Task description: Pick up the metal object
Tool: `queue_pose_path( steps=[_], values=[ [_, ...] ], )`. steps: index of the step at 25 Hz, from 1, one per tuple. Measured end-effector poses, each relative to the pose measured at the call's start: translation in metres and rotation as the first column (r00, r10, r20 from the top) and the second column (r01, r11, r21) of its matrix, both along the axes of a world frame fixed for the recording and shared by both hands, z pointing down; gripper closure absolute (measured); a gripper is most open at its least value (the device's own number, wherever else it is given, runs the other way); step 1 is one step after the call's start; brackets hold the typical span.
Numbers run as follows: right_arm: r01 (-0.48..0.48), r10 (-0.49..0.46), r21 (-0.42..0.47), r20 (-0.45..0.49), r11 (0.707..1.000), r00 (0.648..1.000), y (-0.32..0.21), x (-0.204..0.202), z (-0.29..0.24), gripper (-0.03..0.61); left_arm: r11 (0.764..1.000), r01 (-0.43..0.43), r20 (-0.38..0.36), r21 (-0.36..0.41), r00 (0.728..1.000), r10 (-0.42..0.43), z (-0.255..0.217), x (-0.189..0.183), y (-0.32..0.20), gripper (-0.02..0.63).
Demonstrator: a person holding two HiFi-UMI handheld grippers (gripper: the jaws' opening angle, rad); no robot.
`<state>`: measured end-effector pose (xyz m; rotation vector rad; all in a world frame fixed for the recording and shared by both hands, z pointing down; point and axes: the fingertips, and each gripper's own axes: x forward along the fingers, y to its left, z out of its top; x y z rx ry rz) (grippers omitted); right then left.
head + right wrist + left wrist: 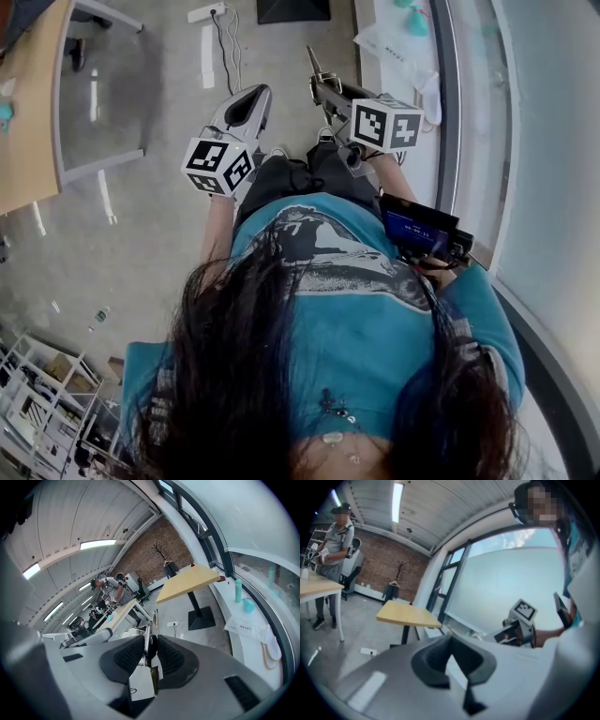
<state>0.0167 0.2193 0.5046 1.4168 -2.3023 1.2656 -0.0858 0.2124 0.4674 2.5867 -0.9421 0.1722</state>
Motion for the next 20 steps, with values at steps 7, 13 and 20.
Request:
queue_pose_path(
  steps=[7, 13, 20],
  values=[
    [-0.007, 0.008, -0.017, 0.003, 1.0, 1.0, 0.001, 0.0, 0.005, 0.478, 1.0, 0.005, -0.014, -0.003, 1.0, -0.005, 0.004, -0.003, -0.005, 0.611],
    [0.002, -0.002, -0.018, -0.002, 1.0, 1.0, 0.003, -0.003, 0.007, 0.479, 1.0, 0.015, -0.025, -0.005, 1.0, -0.015, 0.007, -0.006, -0.007, 0.611],
    [0.014, -0.014, -0.023, -0.003, 1.0, 1.0, 0.002, -0.01, 0.002, 0.478, 1.0, 0.026, -0.028, -0.016, 0.999, -0.027, 0.004, -0.012, -0.011, 0.611]
  ],
)
